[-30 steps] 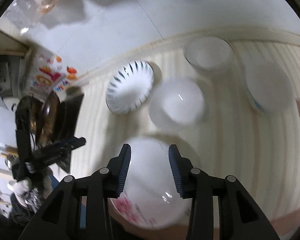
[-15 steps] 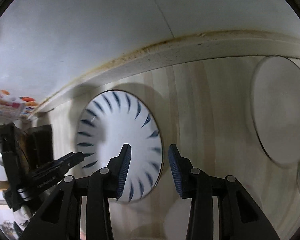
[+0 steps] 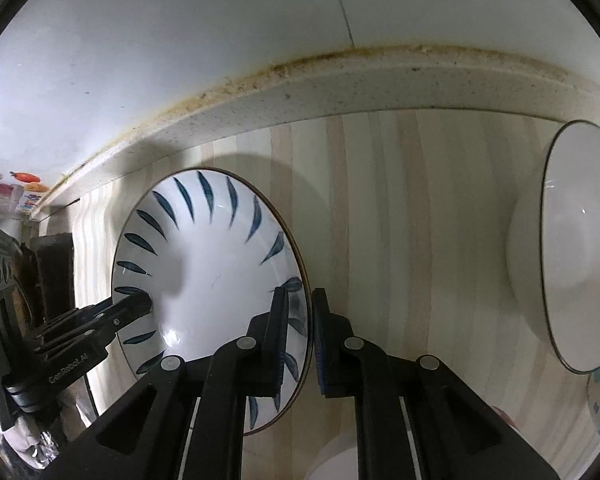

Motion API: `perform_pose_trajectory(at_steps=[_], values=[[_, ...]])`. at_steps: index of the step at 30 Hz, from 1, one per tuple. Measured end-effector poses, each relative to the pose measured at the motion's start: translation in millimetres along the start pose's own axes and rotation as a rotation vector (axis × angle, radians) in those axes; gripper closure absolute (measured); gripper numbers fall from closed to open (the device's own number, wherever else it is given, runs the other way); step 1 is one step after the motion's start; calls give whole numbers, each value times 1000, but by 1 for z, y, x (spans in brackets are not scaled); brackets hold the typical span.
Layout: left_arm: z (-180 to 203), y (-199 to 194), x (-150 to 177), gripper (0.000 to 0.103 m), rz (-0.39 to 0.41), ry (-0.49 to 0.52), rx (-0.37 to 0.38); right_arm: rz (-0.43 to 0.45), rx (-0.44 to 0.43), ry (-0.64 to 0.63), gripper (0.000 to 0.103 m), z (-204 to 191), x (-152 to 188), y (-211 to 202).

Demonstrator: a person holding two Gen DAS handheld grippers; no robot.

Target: Organize plates and bowls

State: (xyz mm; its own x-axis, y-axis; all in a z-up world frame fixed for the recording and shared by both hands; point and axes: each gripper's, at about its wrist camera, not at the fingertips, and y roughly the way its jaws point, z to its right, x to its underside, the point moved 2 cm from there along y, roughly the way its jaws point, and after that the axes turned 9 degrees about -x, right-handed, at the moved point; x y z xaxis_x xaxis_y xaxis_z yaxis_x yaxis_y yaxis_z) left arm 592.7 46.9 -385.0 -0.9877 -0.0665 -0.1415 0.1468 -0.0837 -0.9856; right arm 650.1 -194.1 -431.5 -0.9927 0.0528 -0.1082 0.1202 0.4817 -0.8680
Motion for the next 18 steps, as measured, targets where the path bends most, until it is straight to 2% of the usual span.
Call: perform_pose_trajectory(at_steps=[6, 10, 18], values=[[0, -25, -1, 79, 52, 20, -15, 32, 21, -54, 90, -13, 7, -19], [-1, -52, 8, 79, 84, 23, -4, 54, 4, -58, 90, -22, 18, -37], [5, -102, 49, 79, 152, 9, 7, 119, -49, -92, 90, -47, 51, -80]])
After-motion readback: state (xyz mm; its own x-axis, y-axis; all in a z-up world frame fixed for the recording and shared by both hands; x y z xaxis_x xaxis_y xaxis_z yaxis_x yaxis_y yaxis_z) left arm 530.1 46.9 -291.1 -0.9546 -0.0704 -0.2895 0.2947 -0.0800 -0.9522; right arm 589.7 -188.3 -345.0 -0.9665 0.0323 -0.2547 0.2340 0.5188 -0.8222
